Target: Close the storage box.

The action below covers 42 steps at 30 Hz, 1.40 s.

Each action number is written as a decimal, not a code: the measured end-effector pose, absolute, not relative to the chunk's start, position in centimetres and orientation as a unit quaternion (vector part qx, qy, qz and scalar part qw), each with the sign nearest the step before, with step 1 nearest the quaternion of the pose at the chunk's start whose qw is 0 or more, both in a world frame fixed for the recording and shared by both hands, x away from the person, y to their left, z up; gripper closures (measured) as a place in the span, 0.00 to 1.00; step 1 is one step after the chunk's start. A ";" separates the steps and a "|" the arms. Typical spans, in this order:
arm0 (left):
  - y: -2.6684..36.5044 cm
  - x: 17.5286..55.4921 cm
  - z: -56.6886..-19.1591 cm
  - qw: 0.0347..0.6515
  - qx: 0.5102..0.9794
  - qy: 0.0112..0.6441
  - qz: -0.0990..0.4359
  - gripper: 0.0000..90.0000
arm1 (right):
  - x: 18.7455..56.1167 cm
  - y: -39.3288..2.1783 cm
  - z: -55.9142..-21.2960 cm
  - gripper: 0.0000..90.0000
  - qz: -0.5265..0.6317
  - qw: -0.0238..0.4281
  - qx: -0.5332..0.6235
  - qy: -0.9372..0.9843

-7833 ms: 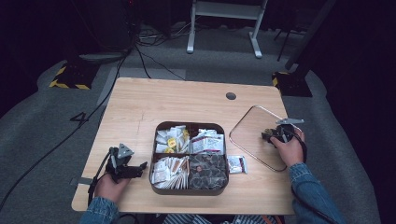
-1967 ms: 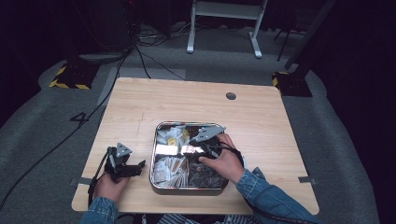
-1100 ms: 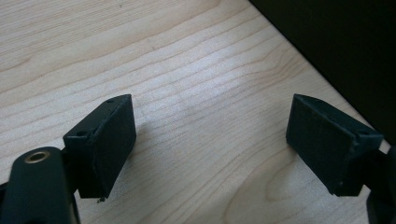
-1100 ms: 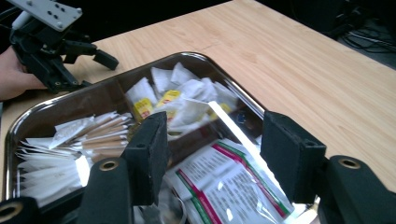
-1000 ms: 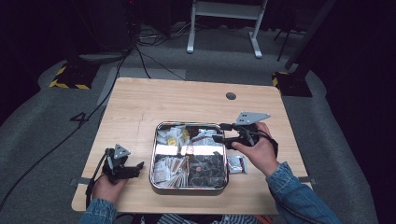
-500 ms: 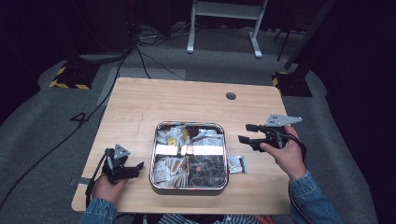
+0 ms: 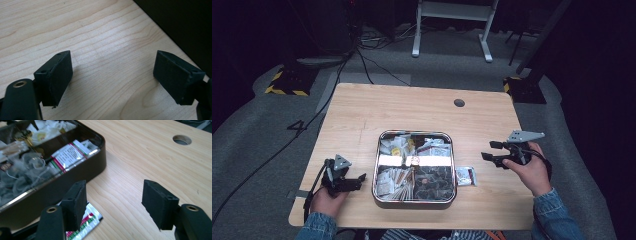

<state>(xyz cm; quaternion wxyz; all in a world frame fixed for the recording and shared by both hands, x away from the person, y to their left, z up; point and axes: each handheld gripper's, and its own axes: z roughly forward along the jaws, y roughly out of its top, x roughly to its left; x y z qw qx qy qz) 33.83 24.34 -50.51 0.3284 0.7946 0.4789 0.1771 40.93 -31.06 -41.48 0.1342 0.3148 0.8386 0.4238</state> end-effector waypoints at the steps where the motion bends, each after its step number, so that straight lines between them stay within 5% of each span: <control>1: 24.4 33.8 -50.5 0.328 0.795 0.479 0.178 0.18 | 40.9 -31.3 -41.7 0.41 0.421 0.134 0.318 0.839; 20: 24.3 33.9 -50.5 0.328 0.795 0.479 0.178 0.18 | 41.8 -35.3 -47.4 0.40 0.423 0.153 0.369 0.813; 42: 24.3 33.9 -50.5 0.328 0.795 0.478 0.178 0.18 | 41.8 -33.8 -49.6 0.34 0.384 0.161 0.363 0.834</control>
